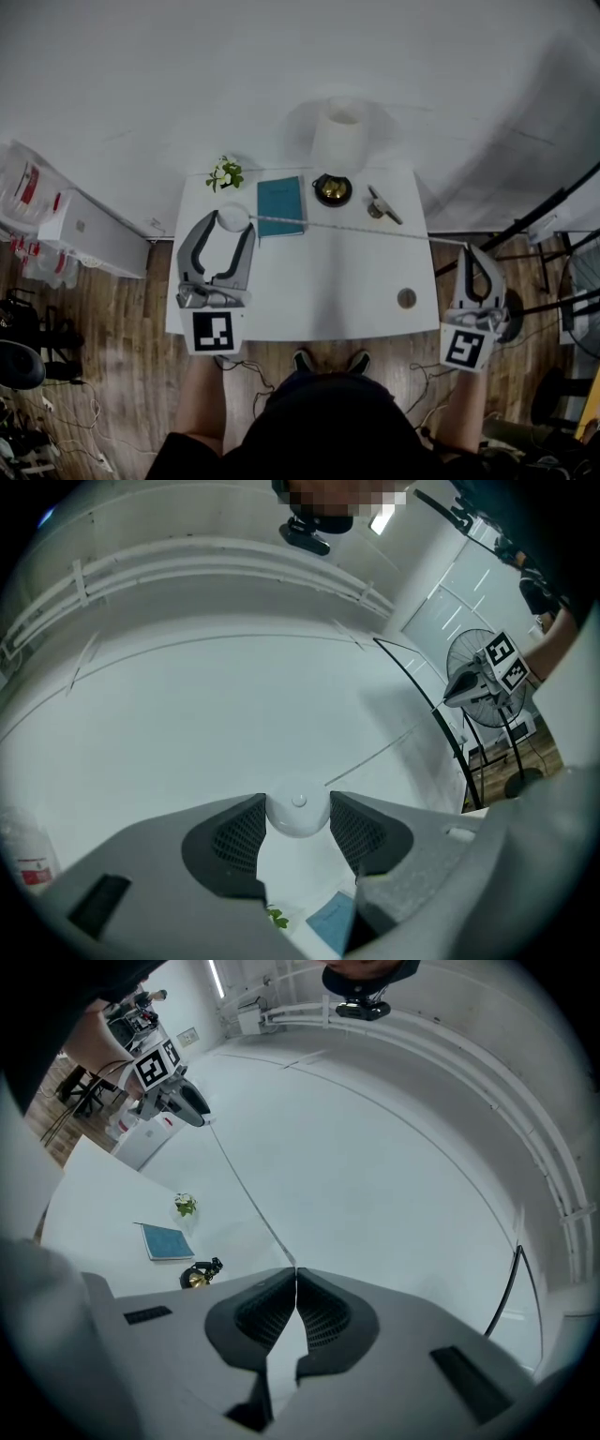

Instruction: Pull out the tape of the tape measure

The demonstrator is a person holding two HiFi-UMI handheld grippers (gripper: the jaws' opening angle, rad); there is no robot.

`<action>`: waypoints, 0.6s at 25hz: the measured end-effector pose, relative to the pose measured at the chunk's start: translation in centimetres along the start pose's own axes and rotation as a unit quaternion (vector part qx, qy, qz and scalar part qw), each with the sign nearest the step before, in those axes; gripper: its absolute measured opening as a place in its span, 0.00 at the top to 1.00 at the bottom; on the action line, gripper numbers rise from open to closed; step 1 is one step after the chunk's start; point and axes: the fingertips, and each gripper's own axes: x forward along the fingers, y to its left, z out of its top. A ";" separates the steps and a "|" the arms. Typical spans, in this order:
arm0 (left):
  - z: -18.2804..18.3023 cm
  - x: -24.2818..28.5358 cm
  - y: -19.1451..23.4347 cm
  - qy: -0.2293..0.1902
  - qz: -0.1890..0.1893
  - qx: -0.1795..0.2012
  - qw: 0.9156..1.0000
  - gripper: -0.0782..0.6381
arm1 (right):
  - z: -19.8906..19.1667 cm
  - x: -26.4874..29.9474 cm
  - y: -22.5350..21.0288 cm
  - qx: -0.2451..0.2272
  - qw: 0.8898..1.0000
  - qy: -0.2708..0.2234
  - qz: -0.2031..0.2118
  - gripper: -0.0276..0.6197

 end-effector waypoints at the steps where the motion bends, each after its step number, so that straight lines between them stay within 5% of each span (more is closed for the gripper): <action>1: -0.6 0.2 0.1 0.006 -0.005 -0.008 1.000 0.59 | 0.0 0.1 0.5 0.000 1.000 0.003 0.002 0.94; 15: -11.2 1.8 -2.9 0.088 -0.095 -0.036 0.991 0.59 | -1.0 3.4 10.6 -0.006 0.994 0.048 0.101 0.94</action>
